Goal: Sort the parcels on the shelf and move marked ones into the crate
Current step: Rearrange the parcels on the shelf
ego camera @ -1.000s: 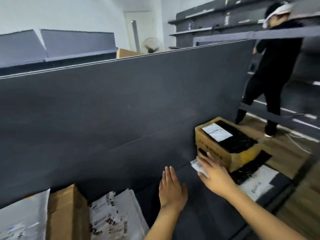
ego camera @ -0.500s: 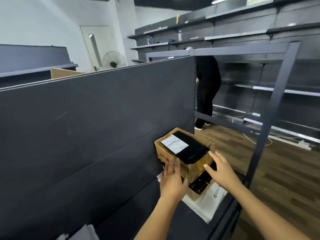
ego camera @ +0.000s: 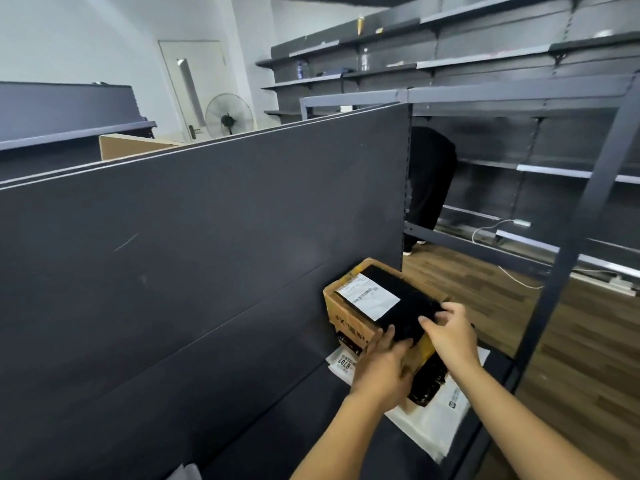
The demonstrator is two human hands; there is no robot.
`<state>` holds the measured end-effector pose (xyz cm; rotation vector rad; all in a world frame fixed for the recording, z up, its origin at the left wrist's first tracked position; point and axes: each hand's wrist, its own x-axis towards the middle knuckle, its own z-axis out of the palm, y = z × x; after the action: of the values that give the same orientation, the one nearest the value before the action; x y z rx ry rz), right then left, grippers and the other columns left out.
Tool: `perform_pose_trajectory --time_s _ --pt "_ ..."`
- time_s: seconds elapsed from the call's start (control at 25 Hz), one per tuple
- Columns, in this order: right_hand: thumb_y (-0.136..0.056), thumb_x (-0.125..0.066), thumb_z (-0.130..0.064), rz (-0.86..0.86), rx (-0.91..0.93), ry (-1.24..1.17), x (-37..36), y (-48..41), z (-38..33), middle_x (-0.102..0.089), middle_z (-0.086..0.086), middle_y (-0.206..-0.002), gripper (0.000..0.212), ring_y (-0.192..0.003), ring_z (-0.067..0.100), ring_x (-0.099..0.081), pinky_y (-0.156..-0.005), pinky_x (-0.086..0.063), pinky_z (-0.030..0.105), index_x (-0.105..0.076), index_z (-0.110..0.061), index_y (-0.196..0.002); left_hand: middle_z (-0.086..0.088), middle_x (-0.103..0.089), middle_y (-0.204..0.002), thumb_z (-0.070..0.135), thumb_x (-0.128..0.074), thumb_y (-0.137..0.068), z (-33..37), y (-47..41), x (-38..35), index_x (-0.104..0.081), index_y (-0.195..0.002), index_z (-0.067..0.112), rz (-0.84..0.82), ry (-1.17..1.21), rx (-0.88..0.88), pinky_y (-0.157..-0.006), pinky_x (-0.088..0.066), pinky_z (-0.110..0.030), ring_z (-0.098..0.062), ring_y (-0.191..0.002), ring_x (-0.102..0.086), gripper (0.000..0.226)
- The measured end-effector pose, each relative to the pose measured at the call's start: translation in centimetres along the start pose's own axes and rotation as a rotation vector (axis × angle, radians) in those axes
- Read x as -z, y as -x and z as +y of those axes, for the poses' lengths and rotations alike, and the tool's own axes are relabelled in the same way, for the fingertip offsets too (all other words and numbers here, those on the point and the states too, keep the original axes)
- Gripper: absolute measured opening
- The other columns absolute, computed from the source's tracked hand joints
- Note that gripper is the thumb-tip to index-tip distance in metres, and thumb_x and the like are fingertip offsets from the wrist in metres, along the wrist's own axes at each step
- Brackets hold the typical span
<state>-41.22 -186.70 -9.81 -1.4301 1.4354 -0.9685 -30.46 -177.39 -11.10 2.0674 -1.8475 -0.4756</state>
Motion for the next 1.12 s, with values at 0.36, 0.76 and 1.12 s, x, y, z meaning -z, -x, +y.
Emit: perform_pose_trajectory --time_s 0.36,0.76,1.12 --pt "-0.082 -0.069 -0.024 -0.127 -0.189 -0.058 -1.4 -0.9 -0.2 -0.045 0.008 -0.098 0.037 -0.08 0.023 -0.048 -0.071 -0.04 0.033 -0.056 0.004 -0.102 -0.005 -0.019 -0.158 0.008 -0.044 -0.09 -0.1 2.5 -0.2 -0.035 -0.142 0.016 -0.003 0.07 -0.081 -0.12 -0.012 -0.034 -0.024 -0.148 -0.007 0.054" --pt "-0.085 -0.066 -0.026 0.027 -0.245 0.006 -1.8 -0.9 -0.8 -0.065 0.021 -0.09 0.053 -0.063 0.024 -0.059 -0.06 -0.051 0.034 -0.047 0.007 -0.123 -0.007 -0.027 -0.156 0.003 -0.043 -0.088 -0.5 3.3 -0.7 -0.027 -0.147 0.029 0.031 0.043 -0.14 -0.12 -0.016 -0.035 -0.028 -0.147 -0.015 0.067" --pt "-0.091 -0.054 -0.017 0.064 -0.16 0.066 -1.0 -0.7 -0.5 -0.054 0.008 -0.083 0.012 -0.078 0.026 -0.049 -0.067 -0.039 0.033 -0.055 -0.008 -0.083 -0.004 -0.026 -0.156 0.009 -0.045 -0.09 -1.3 3.0 -0.9 -0.039 -0.141 0.01 0.047 0.012 -0.135 -0.12 -0.015 -0.031 -0.023 -0.147 -0.014 0.052"
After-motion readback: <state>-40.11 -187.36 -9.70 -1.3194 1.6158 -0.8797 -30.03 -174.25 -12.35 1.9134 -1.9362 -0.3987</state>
